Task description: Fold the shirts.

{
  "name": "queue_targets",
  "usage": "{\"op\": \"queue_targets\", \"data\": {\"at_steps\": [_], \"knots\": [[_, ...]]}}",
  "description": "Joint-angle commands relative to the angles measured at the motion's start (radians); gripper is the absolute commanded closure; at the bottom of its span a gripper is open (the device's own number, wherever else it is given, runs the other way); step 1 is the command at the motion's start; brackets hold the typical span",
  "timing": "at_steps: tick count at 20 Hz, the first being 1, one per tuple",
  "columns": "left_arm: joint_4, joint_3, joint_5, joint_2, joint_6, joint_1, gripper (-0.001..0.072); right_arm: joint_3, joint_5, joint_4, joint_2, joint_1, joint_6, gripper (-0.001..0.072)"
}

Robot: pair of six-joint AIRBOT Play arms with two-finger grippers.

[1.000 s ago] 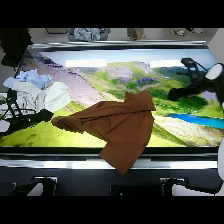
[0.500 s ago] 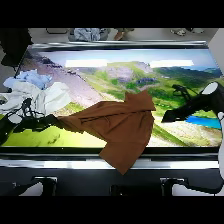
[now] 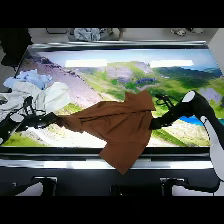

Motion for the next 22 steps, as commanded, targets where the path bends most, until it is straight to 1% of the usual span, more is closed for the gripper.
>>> {"op": "queue_targets", "data": {"at_steps": [1, 2, 3, 4, 5, 9, 11, 12, 13, 14, 15, 16, 17, 18, 20, 22], "knots": [[-0.005, 0.000, 0.006, -0.018, 0.006, -0.013, 0.0346, -0.056, 0.000, 0.053, -0.019, 0.016, -0.004, 0.0019], [-0.008, 0.000, 0.006, -0.027, 0.006, -0.022, 0.0435, -0.065, 0.002, 0.053, -0.019, 0.016, -0.004, 0.0019], [-0.008, 0.001, 0.006, -0.034, 0.006, -0.032, 0.0474, -0.076, 0.003, 0.056, -0.019, 0.016, -0.003, 0.0020], [-0.008, 0.001, 0.005, -0.037, 0.006, -0.040, 0.0620, -0.090, 0.006, 0.066, -0.019, 0.016, -0.003, 0.0020], [-0.008, 0.002, 0.006, -0.034, 0.006, -0.043, 0.0673, -0.109, 0.007, 0.082, -0.019, 0.016, -0.004, 0.0020], [-0.007, 0.003, 0.006, -0.003, 0.010, -0.040, 0.0675, -0.209, -0.011, 0.128, -0.019, 0.016, -0.018, 0.0029], [-0.008, 0.003, 0.006, 0.017, 0.010, -0.040, 0.0674, -0.246, -0.045, 0.193, -0.019, 0.016, -0.028, 0.0043], [-0.008, 0.003, 0.005, 0.026, 0.009, -0.040, 0.0674, -0.256, -0.062, 0.229, -0.019, 0.016, -0.029, 0.0097], [-0.008, 0.003, 0.005, 0.035, 0.009, -0.040, 0.0674, -0.261, -0.072, 0.253, -0.019, 0.016, -0.028, 0.0127], [-0.008, 0.003, 0.003, 0.044, 0.009, -0.040, 0.0674, -0.262, -0.079, 0.268, -0.019, 0.016, -0.028, 0.0308], [-0.008, 0.003, 0.001, 0.056, 0.009, -0.040, 0.0675, -0.262, -0.087, 0.272, -0.018, 0.016, -0.027, 0.0665], [-0.007, 0.006, -0.004, 0.072, 0.010, -0.040, 0.0676, -0.256, -0.089, 0.276, -0.014, 0.014, -0.044, 0.0674], [-0.007, 0.020, -0.013, 0.099, 0.021, -0.040, 0.0677, -0.238, -0.088, 0.274, 0.003, 0.014, -0.085, 0.0674], [-0.008, 0.047, -0.021, 0.142, 0.050, -0.041, 0.0678, -0.204, -0.078, 0.269, 0.036, 0.013, -0.113, 0.0674], [-0.007, 0.130, -0.023, 0.259, 0.103, -0.040, 0.0678, -0.059, -0.081, 0.214, 0.159, 0.013, -0.123, 0.0674], [0.000, 0.263, -0.006, 0.403, 0.106, -0.040, 0.0678, 0.150, -0.141, 0.124, 0.311, 0.013, -0.117, 0.0673]]}}
